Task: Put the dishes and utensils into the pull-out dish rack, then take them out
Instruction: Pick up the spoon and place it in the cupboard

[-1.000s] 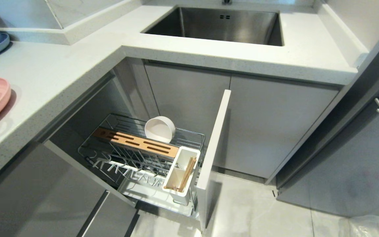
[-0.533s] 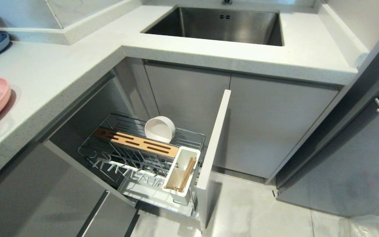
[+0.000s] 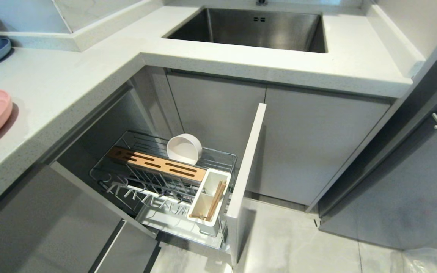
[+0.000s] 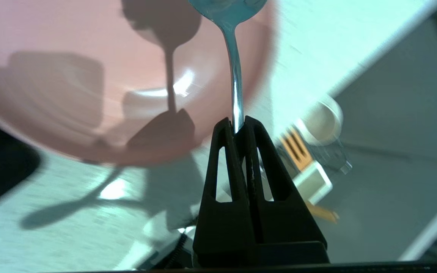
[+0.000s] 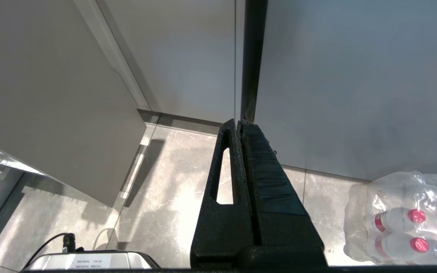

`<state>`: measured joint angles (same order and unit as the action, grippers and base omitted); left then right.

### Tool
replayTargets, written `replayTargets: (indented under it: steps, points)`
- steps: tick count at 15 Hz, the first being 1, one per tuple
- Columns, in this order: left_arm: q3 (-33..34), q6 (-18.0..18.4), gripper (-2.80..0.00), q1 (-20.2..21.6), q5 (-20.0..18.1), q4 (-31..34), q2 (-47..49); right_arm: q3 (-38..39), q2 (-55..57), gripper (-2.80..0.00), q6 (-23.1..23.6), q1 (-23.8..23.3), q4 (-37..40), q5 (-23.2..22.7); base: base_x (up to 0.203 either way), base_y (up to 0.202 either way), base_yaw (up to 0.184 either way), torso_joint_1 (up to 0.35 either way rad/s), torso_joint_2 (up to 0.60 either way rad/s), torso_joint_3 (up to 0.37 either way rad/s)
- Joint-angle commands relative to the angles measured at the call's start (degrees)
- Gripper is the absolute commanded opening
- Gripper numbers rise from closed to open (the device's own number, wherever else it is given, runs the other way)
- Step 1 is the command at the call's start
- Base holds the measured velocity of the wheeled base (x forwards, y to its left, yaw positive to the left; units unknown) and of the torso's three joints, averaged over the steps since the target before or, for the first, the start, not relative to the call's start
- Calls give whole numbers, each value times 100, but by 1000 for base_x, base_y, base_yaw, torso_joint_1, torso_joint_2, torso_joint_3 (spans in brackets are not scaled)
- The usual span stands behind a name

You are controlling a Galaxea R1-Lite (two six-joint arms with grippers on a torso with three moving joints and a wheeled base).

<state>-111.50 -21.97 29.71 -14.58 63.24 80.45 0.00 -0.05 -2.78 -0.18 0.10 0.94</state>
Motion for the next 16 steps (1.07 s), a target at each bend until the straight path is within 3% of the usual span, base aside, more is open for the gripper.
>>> replayTargets:
  steps: [1, 9, 13, 16]
  points:
    - [13, -68, -280, -422, -14, 40, -216, 9, 5, -280, -3, 1, -1, 2, 0, 0, 0, 0, 0, 0]
    - [412, -608, -280, -3147, -19, 93, -220, 9, 5, -280, -3, 1, -1, 2, 0, 0, 0, 0, 0, 0]
    - [689, -745, -280, -4273, -19, 397, 215, 9, 5, -280, -3, 1, -1, 2, 0, 0, 0, 0, 0, 0]
    - [679, -772, -280, -4875, -11, 650, 742, 9, 5, -280, -3, 1, -1, 2, 0, 0, 0, 0, 0, 0]
